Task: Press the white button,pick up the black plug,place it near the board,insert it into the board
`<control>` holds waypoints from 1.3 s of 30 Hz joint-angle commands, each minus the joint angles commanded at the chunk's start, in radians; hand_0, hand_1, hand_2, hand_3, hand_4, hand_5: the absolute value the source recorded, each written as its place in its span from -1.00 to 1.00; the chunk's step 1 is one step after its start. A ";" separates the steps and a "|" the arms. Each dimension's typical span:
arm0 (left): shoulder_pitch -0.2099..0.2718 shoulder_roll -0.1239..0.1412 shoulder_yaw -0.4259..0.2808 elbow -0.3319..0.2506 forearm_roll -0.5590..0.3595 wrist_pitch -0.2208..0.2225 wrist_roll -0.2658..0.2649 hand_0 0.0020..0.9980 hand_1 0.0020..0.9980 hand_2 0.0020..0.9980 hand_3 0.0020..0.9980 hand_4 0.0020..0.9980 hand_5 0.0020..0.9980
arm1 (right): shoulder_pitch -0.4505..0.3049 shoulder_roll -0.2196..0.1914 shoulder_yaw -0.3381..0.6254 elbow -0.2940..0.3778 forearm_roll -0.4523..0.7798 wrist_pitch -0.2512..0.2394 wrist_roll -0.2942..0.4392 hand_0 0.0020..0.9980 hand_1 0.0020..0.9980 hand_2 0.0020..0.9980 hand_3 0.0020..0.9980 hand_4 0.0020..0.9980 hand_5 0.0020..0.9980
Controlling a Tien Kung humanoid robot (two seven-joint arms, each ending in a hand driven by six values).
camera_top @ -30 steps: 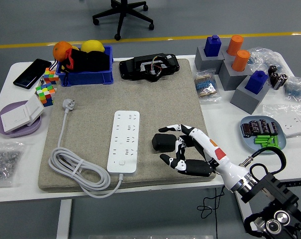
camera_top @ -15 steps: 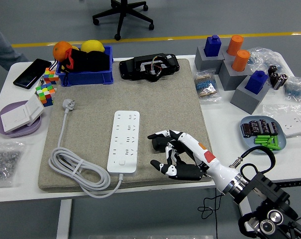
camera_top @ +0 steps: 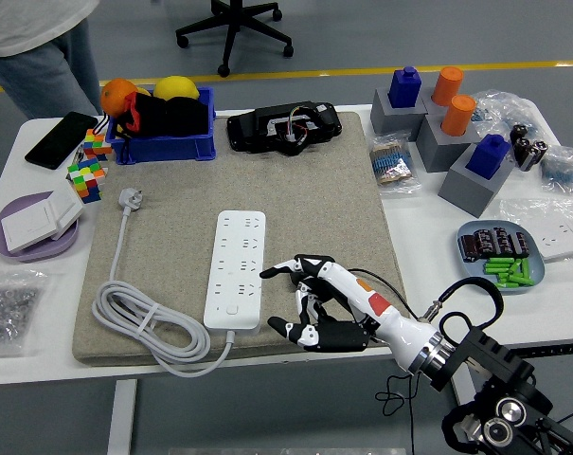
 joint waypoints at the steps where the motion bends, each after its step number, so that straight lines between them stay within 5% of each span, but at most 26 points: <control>1: 0.001 0.000 0.000 0.000 -0.001 0.000 0.000 0.30 0.28 0.27 0.36 0.02 -0.76 | 0.007 0.003 -0.007 -0.003 0.002 -0.003 -0.005 -1.00 -0.88 -0.63 0.48 0.51 -0.36; 12: 0.007 0.004 -0.003 0.000 0.000 0.000 0.001 0.30 0.28 0.27 0.36 0.02 -0.75 | 0.114 0.036 -0.116 -0.072 -0.054 -0.061 -0.225 -1.00 -0.93 -0.64 0.52 0.54 -0.35; 28: 0.021 0.006 -0.014 0.000 0.000 0.004 0.002 0.30 0.28 0.27 0.36 0.02 -0.76 | 0.211 0.075 -0.229 -0.181 -0.095 -0.123 -0.277 -1.00 -0.95 -0.66 0.57 0.57 -0.31; 39: 0.023 0.007 -0.048 0.000 0.024 0.006 0.007 0.30 0.28 0.27 0.36 0.03 -0.77 | 0.284 0.103 -0.302 -0.302 -0.122 -0.115 -0.320 -1.00 -0.98 -0.68 0.58 0.60 -0.27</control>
